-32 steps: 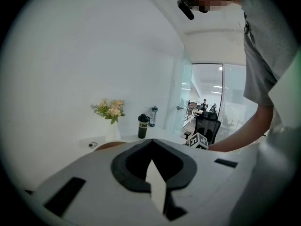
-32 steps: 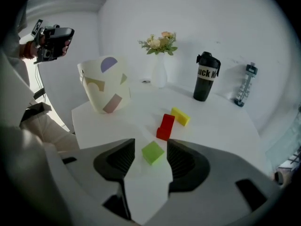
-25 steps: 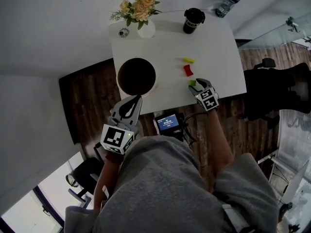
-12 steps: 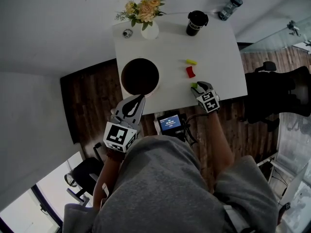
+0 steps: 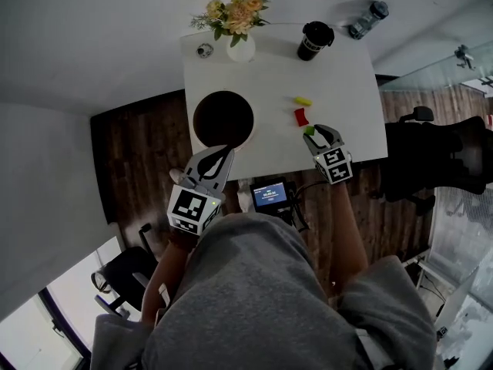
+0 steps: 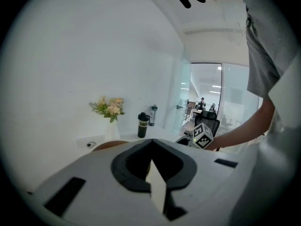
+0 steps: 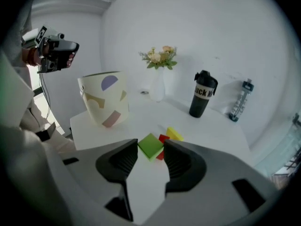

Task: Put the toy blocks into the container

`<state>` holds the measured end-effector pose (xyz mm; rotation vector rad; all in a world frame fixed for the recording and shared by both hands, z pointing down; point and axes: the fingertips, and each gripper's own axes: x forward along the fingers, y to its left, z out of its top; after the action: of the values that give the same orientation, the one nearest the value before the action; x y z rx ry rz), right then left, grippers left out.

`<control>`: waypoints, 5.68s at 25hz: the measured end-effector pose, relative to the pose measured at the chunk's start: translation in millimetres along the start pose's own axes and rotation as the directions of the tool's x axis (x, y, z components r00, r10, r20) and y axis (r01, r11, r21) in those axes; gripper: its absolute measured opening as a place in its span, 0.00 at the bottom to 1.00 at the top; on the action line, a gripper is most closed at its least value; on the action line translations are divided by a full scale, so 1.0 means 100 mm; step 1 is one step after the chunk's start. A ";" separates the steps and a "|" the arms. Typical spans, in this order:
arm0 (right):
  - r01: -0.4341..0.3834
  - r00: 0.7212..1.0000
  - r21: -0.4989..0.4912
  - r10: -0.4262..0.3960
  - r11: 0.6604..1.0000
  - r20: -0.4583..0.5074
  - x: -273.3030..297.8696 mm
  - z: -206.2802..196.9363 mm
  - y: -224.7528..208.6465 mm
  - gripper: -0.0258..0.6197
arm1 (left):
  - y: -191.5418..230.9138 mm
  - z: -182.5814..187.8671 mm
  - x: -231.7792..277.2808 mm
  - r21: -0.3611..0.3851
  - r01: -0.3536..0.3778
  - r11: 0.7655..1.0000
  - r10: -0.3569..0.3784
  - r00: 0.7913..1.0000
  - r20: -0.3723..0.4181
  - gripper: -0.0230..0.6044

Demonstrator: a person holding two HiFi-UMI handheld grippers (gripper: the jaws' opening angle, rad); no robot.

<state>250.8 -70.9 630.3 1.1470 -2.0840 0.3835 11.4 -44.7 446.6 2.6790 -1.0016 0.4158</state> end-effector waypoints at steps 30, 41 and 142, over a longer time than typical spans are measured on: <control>-0.231 0.922 -0.401 0.331 0.887 0.201 0.05 2.47 1.73 0.31 | 0.71 -0.25 -0.49 -0.104 -0.185 0.977 0.183 0.983 -0.028 0.04; -0.259 0.922 -0.456 0.359 0.852 0.147 0.13 2.37 1.91 0.31 | 0.61 -0.21 -0.46 -0.110 -0.171 0.979 0.171 0.985 -0.012 0.04; 0.277 0.958 0.406 -0.217 0.871 -0.190 0.85 -0.20 -0.54 0.51 | 0.38 -0.29 -0.25 -0.092 -0.146 0.985 0.141 0.988 -0.060 0.04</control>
<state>274.8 -142.2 700.3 1.5764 -1.7450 0.8026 -37.2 -48.1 470.2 2.5069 -1.1728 0.4522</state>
